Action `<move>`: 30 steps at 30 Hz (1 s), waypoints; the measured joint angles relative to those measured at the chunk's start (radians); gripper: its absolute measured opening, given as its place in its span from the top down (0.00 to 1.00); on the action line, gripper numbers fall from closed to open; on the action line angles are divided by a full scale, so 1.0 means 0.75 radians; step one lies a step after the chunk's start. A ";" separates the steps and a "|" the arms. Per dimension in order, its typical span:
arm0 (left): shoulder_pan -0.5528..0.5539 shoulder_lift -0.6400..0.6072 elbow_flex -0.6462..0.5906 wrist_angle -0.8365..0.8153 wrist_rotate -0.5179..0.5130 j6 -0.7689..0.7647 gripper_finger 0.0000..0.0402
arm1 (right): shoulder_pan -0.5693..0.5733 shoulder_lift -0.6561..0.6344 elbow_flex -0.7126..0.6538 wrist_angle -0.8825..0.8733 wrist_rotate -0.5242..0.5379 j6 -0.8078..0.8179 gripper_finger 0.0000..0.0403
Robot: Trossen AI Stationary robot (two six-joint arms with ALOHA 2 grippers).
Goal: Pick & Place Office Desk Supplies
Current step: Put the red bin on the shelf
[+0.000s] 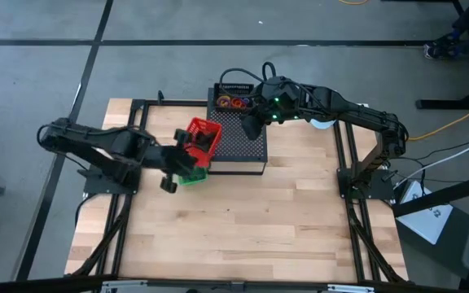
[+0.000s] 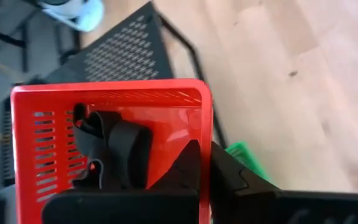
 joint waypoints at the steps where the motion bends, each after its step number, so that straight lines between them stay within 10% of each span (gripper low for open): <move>1: 0.021 0.018 0.000 0.019 0.033 0.003 0.99 | 0.000 0.000 0.000 0.000 0.000 -0.004 0.75; 30: 0.281 0.257 -0.001 0.216 0.380 0.572 0.99 | 0.052 0.000 0.001 -0.053 0.000 0.025 0.75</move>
